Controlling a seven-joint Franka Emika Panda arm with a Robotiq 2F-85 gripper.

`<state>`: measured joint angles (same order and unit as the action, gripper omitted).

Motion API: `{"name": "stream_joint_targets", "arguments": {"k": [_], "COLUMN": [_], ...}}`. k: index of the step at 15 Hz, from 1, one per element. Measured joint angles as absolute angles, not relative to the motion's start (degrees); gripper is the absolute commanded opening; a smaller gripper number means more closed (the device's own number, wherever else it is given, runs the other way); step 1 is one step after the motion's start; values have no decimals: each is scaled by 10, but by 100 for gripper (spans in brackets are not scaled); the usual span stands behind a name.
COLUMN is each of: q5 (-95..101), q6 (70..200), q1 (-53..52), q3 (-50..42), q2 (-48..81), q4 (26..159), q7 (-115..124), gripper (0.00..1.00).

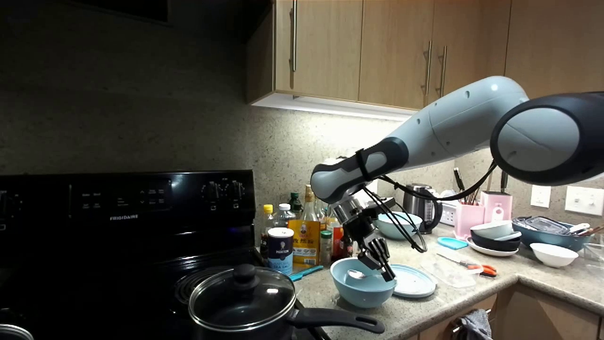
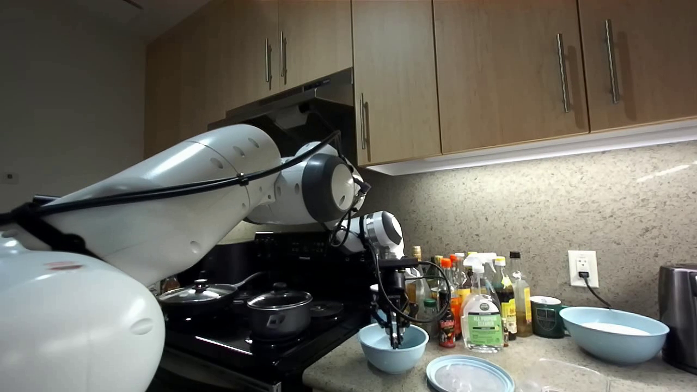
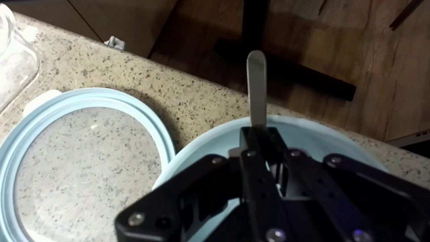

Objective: Put the silver spoon inside the bowl on the left.

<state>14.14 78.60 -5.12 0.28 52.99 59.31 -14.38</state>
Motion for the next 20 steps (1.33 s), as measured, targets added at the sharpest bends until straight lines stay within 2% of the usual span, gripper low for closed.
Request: {"name": "stream_joint_targets", "arguments": {"k": [2, 3, 4, 6, 13, 14, 17, 20], "q5": [144, 146, 147, 151, 153, 155, 155, 155], "q6": [786, 785, 783, 779, 767, 767, 768, 768], "q1": [-50, -49, -49, -49, -50, -51, -53, -53], "q3": [-2, -4, -6, -11, -20, -21, -21, -21], "q2": [550, 560, 568, 584, 610, 610, 612, 613], "q4": [561, 545, 529, 500, 438, 434, 432, 432], "q7": [-144, -145, -146, -147, -157, -157, -157, -157], "gripper": [3, 36, 38, 49, 95, 76, 94, 95]}}
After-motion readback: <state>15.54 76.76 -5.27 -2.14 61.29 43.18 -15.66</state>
